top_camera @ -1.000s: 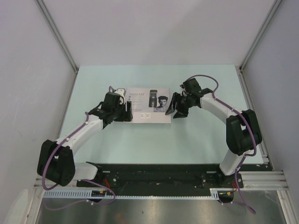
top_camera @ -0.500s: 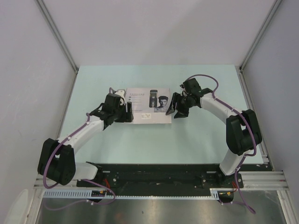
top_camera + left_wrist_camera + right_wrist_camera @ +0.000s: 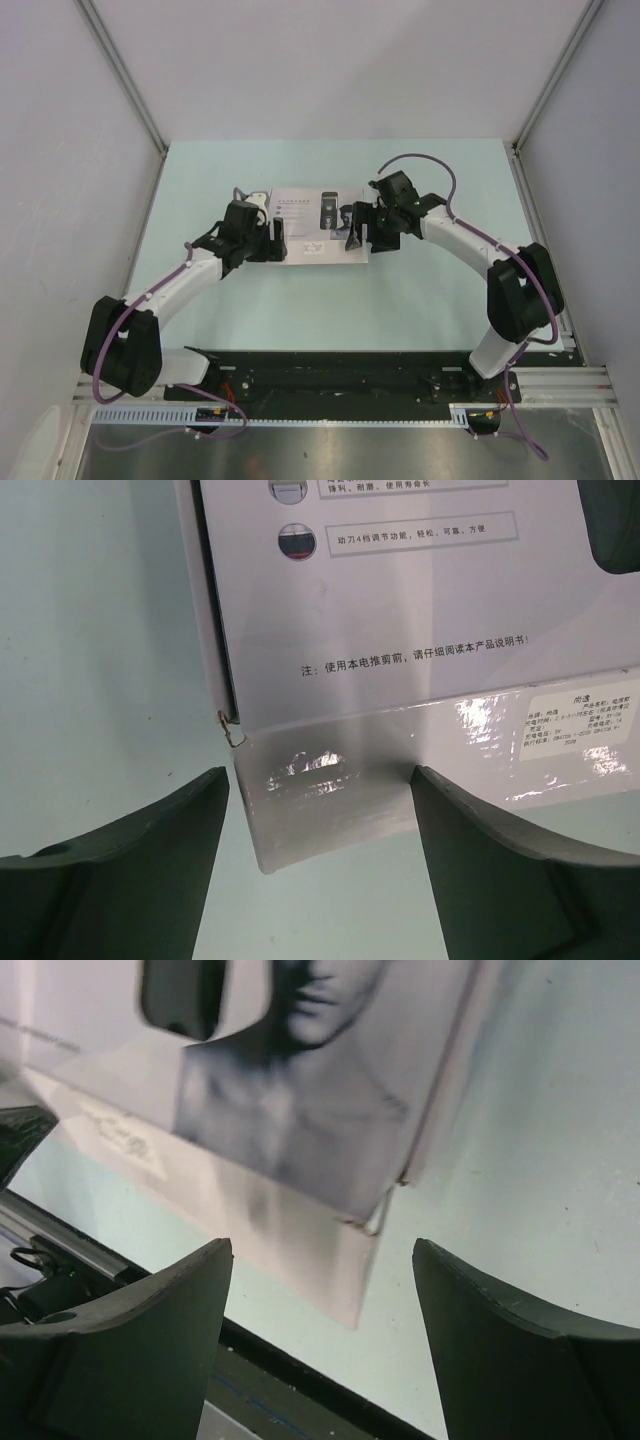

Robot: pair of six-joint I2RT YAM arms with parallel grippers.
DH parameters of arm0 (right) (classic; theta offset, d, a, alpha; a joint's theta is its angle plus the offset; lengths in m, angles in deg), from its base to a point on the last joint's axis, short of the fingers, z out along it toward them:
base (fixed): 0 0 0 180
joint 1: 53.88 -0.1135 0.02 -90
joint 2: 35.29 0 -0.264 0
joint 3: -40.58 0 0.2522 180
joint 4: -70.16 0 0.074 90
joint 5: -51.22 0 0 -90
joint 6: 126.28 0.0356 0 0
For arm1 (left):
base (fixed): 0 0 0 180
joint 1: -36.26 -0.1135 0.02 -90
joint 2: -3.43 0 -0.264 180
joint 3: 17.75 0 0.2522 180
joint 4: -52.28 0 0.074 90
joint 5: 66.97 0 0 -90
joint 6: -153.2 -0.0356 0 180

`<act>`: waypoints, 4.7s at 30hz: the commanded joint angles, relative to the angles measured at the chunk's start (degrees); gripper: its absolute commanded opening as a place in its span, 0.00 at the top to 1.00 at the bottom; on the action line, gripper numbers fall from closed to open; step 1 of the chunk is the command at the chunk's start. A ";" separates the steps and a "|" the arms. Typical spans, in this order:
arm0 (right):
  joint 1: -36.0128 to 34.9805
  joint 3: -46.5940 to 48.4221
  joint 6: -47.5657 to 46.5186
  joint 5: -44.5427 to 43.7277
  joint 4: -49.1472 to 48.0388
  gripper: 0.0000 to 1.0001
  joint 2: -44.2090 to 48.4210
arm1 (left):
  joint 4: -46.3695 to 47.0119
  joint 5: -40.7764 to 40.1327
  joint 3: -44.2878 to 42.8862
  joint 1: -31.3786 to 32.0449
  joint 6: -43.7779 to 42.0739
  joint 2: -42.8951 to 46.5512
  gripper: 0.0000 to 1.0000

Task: Sort the hair-cutting tools
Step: Close the storage box at the center of the board.

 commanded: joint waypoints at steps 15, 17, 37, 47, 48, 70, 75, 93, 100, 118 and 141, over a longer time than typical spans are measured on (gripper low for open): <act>-4.95 -11.22 -1.76 -18.47 -10.51 0.30 14.46 | 0.03 -5.41 1.36 0.30 0.72 0.20 0.23; -4.95 -11.23 -0.61 -18.56 -10.78 0.33 13.76 | -0.33 -6.73 1.19 0.22 0.90 0.38 0.24; -5.66 -11.23 0.97 -18.82 -12.89 0.37 10.33 | -2.17 -8.22 -0.48 0.30 0.28 1.43 0.19; -6.09 -11.23 0.01 -18.99 -12.89 0.38 9.54 | -2.09 -9.72 -4.08 0.22 0.19 3.89 0.00; -6.18 -11.23 0.00 -19.17 -12.80 0.38 9.36 | -2.09 -9.81 -4.78 0.22 0.19 3.81 0.00; -8.29 -15.35 -2.63 -20.67 -13.94 0.46 7.52 | 0.73 -6.73 -4.79 0.13 3.88 -1.03 0.11; -8.82 -15.89 -3.07 -20.93 -14.29 0.44 7.52 | 0.55 -7.17 -4.17 0.13 4.06 -2.25 0.15; -10.92 -26.68 -1.85 -26.11 -21.85 0.31 24.90 | -1.12 -8.41 -3.82 0.04 2.74 -3.40 0.23; -15.84 -30.47 -0.79 -29.53 -22.90 0.37 26.51 | -1.29 -7.35 -2.94 0.13 0.90 -2.87 0.23; -21.21 -43.66 2.38 -46.58 -56.21 0.46 19.47 | -1.56 -4.80 -3.56 0.22 -0.25 -2.78 0.23; -21.56 -49.02 6.50 -57.75 -60.88 0.54 23.42 | -1.56 -4.98 -3.73 0.13 -0.07 -3.40 0.23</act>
